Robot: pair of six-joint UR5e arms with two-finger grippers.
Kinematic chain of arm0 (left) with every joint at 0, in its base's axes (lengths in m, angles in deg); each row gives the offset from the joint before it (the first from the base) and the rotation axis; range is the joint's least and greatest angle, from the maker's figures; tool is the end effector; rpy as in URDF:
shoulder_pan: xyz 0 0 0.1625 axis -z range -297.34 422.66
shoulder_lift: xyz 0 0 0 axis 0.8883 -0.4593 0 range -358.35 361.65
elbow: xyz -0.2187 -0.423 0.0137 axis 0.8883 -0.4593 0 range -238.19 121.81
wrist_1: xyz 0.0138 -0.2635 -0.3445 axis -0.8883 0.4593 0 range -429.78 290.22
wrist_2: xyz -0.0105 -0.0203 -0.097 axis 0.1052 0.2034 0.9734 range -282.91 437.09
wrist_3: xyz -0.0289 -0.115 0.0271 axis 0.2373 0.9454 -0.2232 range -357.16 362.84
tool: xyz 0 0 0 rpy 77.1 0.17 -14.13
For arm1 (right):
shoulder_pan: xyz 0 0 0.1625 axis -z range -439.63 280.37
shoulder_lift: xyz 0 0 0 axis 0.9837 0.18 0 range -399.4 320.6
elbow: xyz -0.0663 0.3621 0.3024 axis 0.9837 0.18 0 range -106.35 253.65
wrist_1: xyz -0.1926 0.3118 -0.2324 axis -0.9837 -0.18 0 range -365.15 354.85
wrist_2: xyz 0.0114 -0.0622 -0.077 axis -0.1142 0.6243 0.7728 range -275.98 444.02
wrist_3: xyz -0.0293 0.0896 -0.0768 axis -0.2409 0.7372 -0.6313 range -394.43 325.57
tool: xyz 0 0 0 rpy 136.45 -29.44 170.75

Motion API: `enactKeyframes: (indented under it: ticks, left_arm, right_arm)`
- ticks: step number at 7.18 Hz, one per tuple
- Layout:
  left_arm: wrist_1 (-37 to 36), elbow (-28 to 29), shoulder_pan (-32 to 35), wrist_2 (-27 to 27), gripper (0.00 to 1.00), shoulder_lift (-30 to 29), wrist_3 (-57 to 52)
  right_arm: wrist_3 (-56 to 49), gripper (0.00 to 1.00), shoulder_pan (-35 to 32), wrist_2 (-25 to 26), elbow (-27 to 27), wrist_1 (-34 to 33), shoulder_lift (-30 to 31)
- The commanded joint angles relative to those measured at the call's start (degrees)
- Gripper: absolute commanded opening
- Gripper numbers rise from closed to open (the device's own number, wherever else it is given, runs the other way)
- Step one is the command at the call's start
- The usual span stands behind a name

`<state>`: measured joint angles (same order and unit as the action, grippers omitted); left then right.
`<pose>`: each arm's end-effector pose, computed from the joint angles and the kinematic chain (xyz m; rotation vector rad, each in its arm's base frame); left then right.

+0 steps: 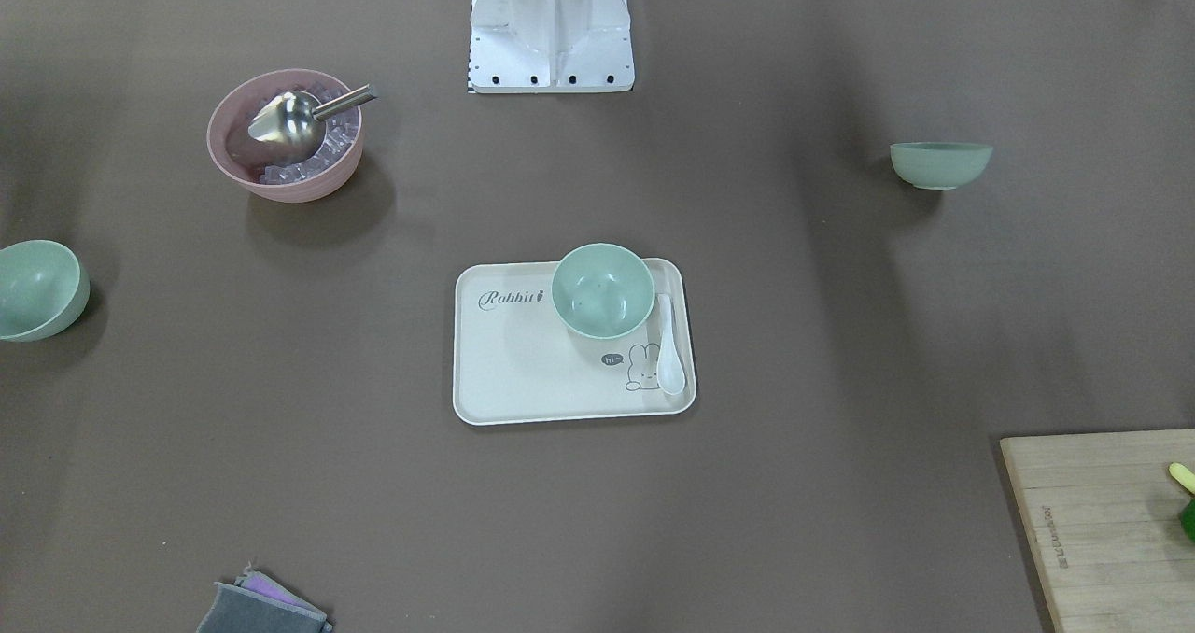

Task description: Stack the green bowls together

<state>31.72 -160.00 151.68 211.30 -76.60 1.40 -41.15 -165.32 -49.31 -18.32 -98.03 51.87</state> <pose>-0.0411 -0.4318 0.6939 0.1947 0.7684 0.1178 0.0123 -0.5010 0.7260 -0.0204 -0.7576 -0.1688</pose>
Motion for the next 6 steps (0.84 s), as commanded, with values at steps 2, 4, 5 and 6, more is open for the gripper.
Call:
enactKeyframes:
  ticks: [2, 4, 5, 6]
  left_arm:
    - [1.0, -3.4, -0.2, 0.7, 0.98, 1.8, -0.6]
    - [1.1, -3.2, -0.2, 1.2, 0.98, 3.3, -0.1]
    - [1.2, -3.2, -0.3, 1.3, 0.98, 3.4, -0.1]
    - [1.2, -3.6, -0.3, 2.1, 0.98, 3.9, -0.1]
  right_arm:
    - [0.7, 1.0, 0.1, -0.3, 0.7, 1.3, 0.2]
    - [0.9, 1.0, 0.2, -0.6, 0.7, 1.3, 0.2]
    - [1.9, 1.0, 0.5, -1.7, 0.7, 1.3, 0.2]
    - [7.7, 1.0, 3.6, -4.0, 0.7, 2.9, 0.0]
